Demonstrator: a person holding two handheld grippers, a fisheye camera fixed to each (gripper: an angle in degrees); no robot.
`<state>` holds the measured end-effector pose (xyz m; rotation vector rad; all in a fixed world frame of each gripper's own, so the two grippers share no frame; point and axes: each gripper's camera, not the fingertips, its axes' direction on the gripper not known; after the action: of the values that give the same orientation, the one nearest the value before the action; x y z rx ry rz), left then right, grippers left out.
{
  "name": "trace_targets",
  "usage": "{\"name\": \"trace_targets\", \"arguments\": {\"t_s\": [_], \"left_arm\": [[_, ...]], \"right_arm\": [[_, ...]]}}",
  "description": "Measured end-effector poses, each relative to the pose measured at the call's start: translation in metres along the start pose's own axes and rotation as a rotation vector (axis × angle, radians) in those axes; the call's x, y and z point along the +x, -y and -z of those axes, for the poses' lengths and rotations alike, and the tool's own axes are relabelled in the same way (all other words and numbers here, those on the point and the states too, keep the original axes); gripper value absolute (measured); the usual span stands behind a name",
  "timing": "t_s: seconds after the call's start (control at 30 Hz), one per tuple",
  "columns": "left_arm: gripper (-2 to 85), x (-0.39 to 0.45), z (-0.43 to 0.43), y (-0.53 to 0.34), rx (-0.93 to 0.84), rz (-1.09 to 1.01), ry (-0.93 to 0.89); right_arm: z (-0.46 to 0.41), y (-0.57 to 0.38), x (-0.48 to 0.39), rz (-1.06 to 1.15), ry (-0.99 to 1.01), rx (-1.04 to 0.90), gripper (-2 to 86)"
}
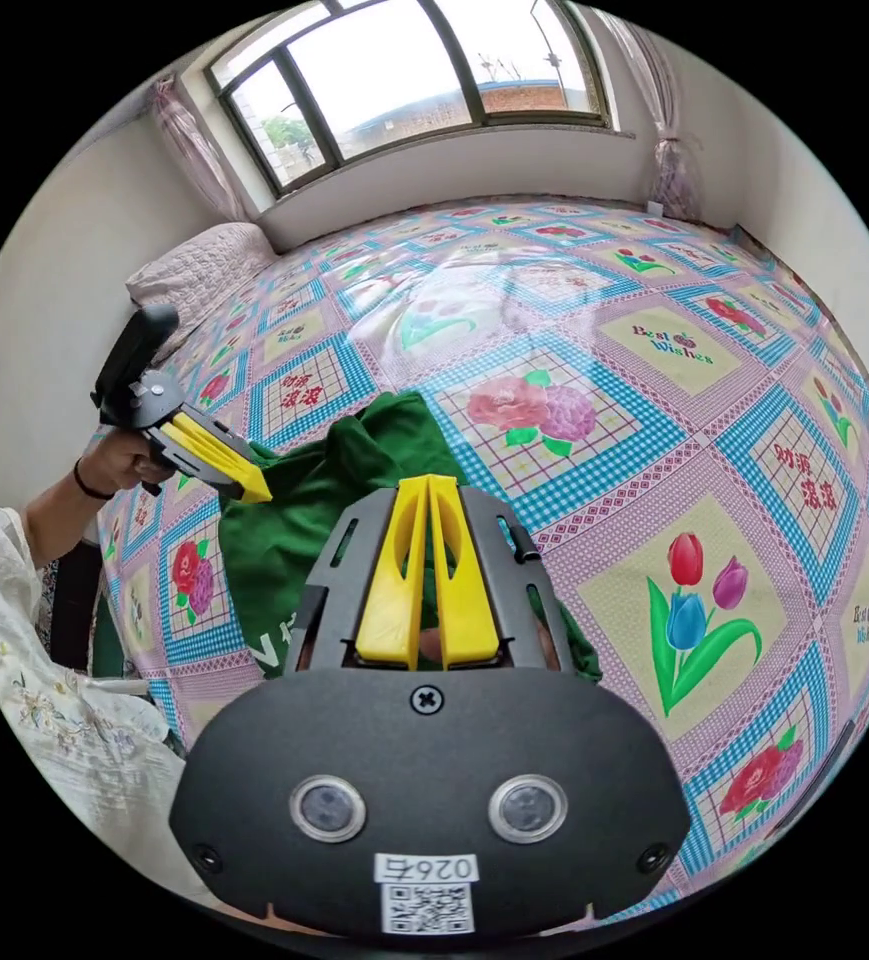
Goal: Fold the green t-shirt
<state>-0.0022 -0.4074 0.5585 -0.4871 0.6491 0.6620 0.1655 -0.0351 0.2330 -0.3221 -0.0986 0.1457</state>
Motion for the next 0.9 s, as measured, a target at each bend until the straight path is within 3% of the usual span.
{"name": "trace_targets", "arguments": {"t_s": [0.13,0.23,0.37,0.53,0.6,0.7,0.9], "left_arm": [[-0.8,0.005,-0.018,0.049,-0.018,-0.087,-0.018],[-0.8,-0.021,-0.03,0.07,-0.071,0.031,0.148],[-0.8,-0.058,0.002,0.042,0.107,0.293,0.014],[-0.9,-0.019,0.023,-0.001,0.222,0.186,-0.119],[-0.9,-0.004,0.022,-0.007,0.209,0.119,-0.084],[-0.9,-0.008,0.013,-0.013,0.042,0.133,0.066],[-0.8,0.028,0.068,-0.119,0.134,0.103,0.052]], "right_arm": [[0.004,-0.055,-0.005,-0.061,-0.009,-0.037,-1.2],[-0.01,-0.088,0.006,-0.131,-0.03,-0.116,-1.3],[0.007,-0.128,0.021,-0.24,-0.03,-0.081,-1.2],[0.035,-0.132,0.028,-0.274,-0.004,0.053,-1.3],[0.032,-0.12,0.031,-0.251,-0.003,0.086,-1.2],[0.003,-0.104,0.052,-0.239,-0.12,-0.048,-1.3],[0.043,-0.127,0.025,-0.233,-0.04,0.069,-1.2]]}}
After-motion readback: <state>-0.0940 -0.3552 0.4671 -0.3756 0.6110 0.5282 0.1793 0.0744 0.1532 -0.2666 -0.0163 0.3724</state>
